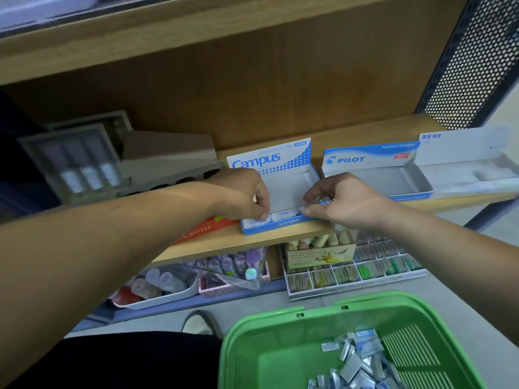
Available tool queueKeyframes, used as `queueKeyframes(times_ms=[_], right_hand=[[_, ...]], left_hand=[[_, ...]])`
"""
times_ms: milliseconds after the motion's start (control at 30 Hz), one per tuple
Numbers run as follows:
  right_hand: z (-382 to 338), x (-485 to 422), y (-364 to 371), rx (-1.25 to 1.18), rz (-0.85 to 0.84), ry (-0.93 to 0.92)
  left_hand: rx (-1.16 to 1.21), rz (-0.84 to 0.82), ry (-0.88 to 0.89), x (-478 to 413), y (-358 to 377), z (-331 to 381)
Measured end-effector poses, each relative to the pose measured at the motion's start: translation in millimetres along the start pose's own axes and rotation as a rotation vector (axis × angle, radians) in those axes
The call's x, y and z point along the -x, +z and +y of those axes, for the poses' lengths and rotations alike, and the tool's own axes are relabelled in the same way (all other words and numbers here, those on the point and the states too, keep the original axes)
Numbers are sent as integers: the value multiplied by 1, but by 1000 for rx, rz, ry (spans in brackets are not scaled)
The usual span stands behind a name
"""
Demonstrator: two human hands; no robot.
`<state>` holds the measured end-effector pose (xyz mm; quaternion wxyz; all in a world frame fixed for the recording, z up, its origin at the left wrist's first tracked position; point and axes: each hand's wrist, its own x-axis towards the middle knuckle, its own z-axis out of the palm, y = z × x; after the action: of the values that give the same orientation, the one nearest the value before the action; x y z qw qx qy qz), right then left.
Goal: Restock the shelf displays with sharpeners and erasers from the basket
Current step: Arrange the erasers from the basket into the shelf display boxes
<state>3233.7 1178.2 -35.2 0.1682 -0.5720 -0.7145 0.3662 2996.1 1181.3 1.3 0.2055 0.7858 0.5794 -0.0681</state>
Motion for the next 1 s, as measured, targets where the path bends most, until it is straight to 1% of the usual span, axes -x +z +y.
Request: queueKeyframes(times_ms=[133, 233, 267, 367, 467, 567, 667, 733, 800, 900, 1000], right_hand=[[-6, 3, -3, 166, -51, -10], [-12, 5, -1, 354, -26, -2], [-13, 6, 0, 384, -10, 9], [-19, 7, 3, 415, 22, 37], [-22, 10, 6, 399, 14, 60], [-24, 13, 6, 354, -6, 78], [-25, 17, 5, 330, -23, 91], [-25, 19, 5, 323, -34, 97], [-24, 25, 3, 250, -24, 78], [-23, 35, -4, -74, 26, 33], [-19, 41, -14, -358, 12, 71]], left_hand=[[63, 1, -8, 4, 2, -1], [76, -27, -22, 7, 1, 1], [78, -44, -29, 9, 1, 2], [91, -78, -33, 15, 0, 3], [84, -82, -29, 24, 1, 4], [112, -24, -6, 32, 2, 5], [51, 170, 13, 38, -7, 11], [70, 270, -29, 39, -15, 21], [251, 266, -53, 38, -15, 29], [513, 163, -26, 33, -7, 35], [691, 85, -27, 29, -6, 40]])
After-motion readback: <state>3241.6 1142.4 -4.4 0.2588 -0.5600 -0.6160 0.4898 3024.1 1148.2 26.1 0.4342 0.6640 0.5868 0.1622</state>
